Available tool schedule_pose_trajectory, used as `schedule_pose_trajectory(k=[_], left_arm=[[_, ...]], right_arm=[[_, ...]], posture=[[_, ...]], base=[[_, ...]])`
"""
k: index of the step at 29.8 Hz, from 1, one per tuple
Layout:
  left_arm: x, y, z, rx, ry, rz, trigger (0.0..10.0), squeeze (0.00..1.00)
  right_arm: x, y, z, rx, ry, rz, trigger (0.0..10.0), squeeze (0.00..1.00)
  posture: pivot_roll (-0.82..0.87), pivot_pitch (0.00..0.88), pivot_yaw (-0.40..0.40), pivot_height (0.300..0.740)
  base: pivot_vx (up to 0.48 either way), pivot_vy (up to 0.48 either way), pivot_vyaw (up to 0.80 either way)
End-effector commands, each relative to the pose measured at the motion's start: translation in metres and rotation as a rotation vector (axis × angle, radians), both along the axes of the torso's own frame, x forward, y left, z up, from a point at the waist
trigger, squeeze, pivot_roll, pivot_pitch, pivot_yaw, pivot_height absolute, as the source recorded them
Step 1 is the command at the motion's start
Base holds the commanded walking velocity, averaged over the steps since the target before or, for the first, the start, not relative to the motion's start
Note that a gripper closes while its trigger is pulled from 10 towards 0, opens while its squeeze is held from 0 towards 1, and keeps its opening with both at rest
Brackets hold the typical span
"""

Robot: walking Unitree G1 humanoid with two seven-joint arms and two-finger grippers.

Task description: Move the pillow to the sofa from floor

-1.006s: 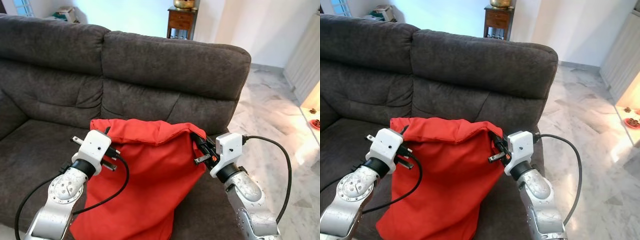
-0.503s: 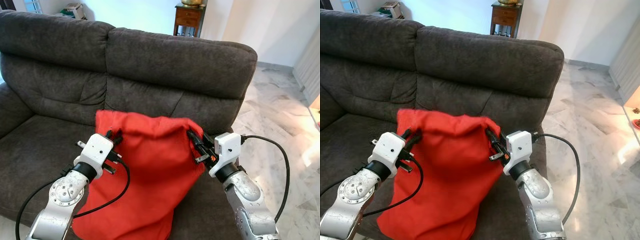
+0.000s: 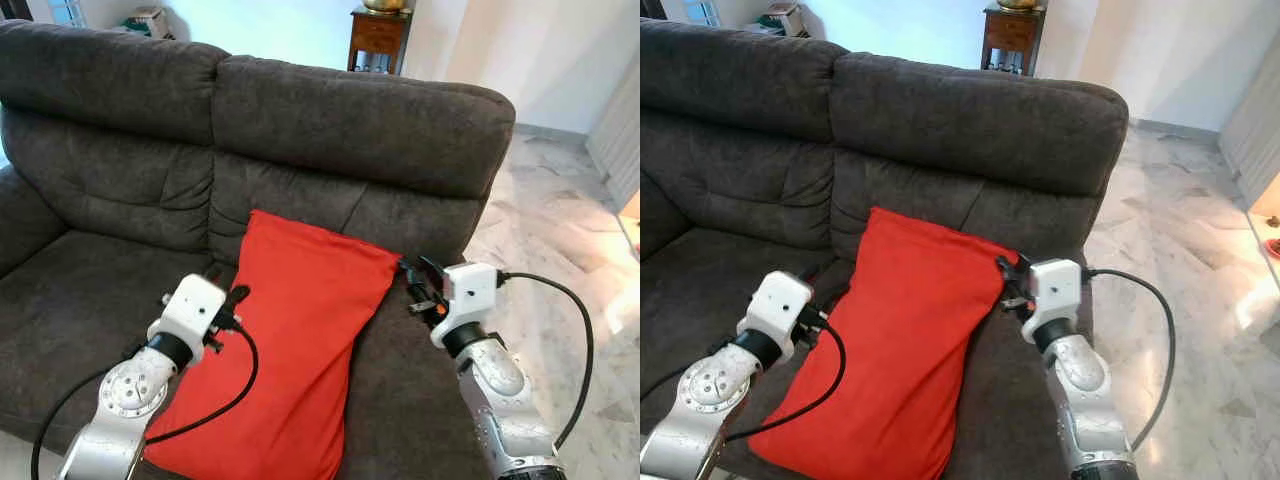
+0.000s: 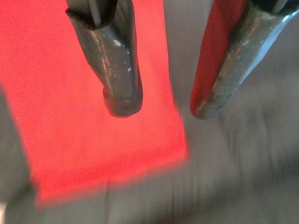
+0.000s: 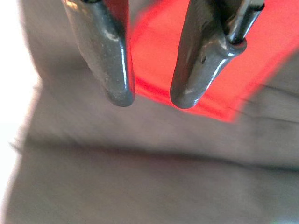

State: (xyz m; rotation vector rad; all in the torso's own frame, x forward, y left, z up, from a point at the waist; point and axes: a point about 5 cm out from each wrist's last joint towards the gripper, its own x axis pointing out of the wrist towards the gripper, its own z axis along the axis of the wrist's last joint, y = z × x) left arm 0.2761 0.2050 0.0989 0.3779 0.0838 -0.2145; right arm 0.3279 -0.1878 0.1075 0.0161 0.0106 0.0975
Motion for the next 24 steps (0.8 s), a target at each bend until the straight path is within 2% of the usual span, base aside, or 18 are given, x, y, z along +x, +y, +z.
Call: schedule_pose_trajectory(k=[1,2,3,4,5,6,7,8,9,10,11,12,13,15,19,20,21,24], left_arm=[[-0.009,0.014,-0.024,-0.022,0.093,0.063,10.0,0.00],[-0.009,0.014,-0.024,-0.022,0.093,0.063,10.0,0.00],[-0.025,0.029,-0.056,-0.039,0.215,0.139,10.0,0.00],[-0.028,0.032,-0.062,-0.041,0.237,0.152,10.0,0.00],[-0.042,0.040,-0.079,-0.042,0.306,0.209,10.0,0.00],[-0.042,0.040,-0.079,-0.042,0.306,0.209,10.0,0.00],[-0.051,0.044,-0.090,-0.041,0.350,0.246,10.0,0.00],[-0.051,0.044,-0.090,-0.041,0.350,0.246,10.0,0.00],[-0.064,0.047,-0.103,-0.034,0.405,0.273,10.0,0.00],[-0.080,0.049,-0.118,-0.035,0.463,0.292,10.0,0.00],[-0.080,0.049,-0.118,-0.035,0.463,0.292,10.0,0.00],[-0.089,0.050,-0.129,-0.021,0.501,0.295,10.0,0.00],[-0.092,0.050,-0.132,-0.014,0.514,0.295,10.0,0.00],[-0.093,0.050,-0.134,-0.010,0.521,0.295,10.0,0.00],[-0.108,0.042,-0.158,-0.011,0.625,0.285,10.0,0.00],[-0.108,0.042,-0.158,-0.011,0.625,0.285,10.0,0.00],[-0.109,0.037,-0.163,0.004,0.651,0.274,10.0,0.00],[-0.108,0.030,-0.167,-0.010,0.668,0.276,10.0,0.00]], right_arm=[[-0.007,-0.020,-0.019,0.036,0.070,-0.108,10.0,0.00],[-0.007,-0.020,-0.019,0.036,0.070,-0.108,10.0,0.00],[-0.020,-0.045,-0.048,0.049,0.197,-0.226,10.0,0.00],[-0.023,-0.050,-0.053,0.048,0.223,-0.248,10.0,0.00],[-0.040,-0.067,-0.074,0.041,0.317,-0.317,10.0,0.00],[-0.040,-0.067,-0.074,0.041,0.317,-0.317,10.0,0.00],[-0.053,-0.077,-0.087,0.036,0.378,-0.361,10.0,0.00],[-0.053,-0.077,-0.087,0.036,0.378,-0.361,10.0,0.00],[-0.074,-0.094,-0.104,0.029,0.463,-0.440,10.0,0.00],[-0.104,-0.114,-0.123,0.018,0.569,-0.548,10.0,0.00],[-0.104,-0.114,-0.123,0.018,0.569,-0.548,10.0,0.00],[-0.130,-0.127,-0.136,-0.021,0.647,-0.615,10.0,0.00],[-0.139,-0.131,-0.139,-0.039,0.677,-0.636,10.0,0.00],[-0.144,-0.133,-0.142,-0.048,0.693,-0.649,10.0,0.00],[-0.195,-0.154,-0.157,-0.052,0.815,-0.790,10.0,0.00],[-0.195,-0.154,-0.157,-0.052,0.815,-0.790,10.0,0.00],[-0.205,-0.153,-0.161,-0.045,0.848,-0.789,10.0,0.00],[-0.216,-0.150,-0.168,-0.041,0.902,-0.782,10.0,0.00]], posture=[[0.16,0.083,-0.035,0.740],[0.16,0.083,-0.035,0.740],[0.16,0.077,-0.031,0.740],[0.16,0.077,-0.031,0.740],[0.16,0.062,-0.024,0.740],[0.16,0.062,-0.024,0.740],[0.16,0.062,-0.024,0.740],[0.16,0.062,-0.024,0.740],[0.16,0.044,-0.016,0.740],[0.15,0.033,-0.007,0.740],[0.15,0.033,-0.007,0.740],[0.15,0.015,-0.002,0.740],[0.15,0.000,0.005,0.740],[0.15,0.000,0.005,0.740],[0.09,0.000,0.022,0.740],[0.09,0.000,0.022,0.740],[0.07,0.000,0.020,0.740],[0.05,0.000,0.015,0.740]], base=[[0.000,0.000,0.00],[0.000,0.000,0.00],[0.000,0.000,0.00],[0.000,0.000,0.00],[0.000,0.000,0.00],[0.000,0.000,0.00],[0.000,0.000,0.00],[0.000,0.000,0.00],[0.000,0.000,0.00],[0.000,0.000,0.00],[0.000,0.000,0.00],[0.000,0.000,0.00],[0.000,0.000,0.00],[0.000,0.000,0.00],[0.000,0.000,0.00],[0.000,0.000,0.00],[0.000,0.000,0.00],[0.000,0.000,0.00]])
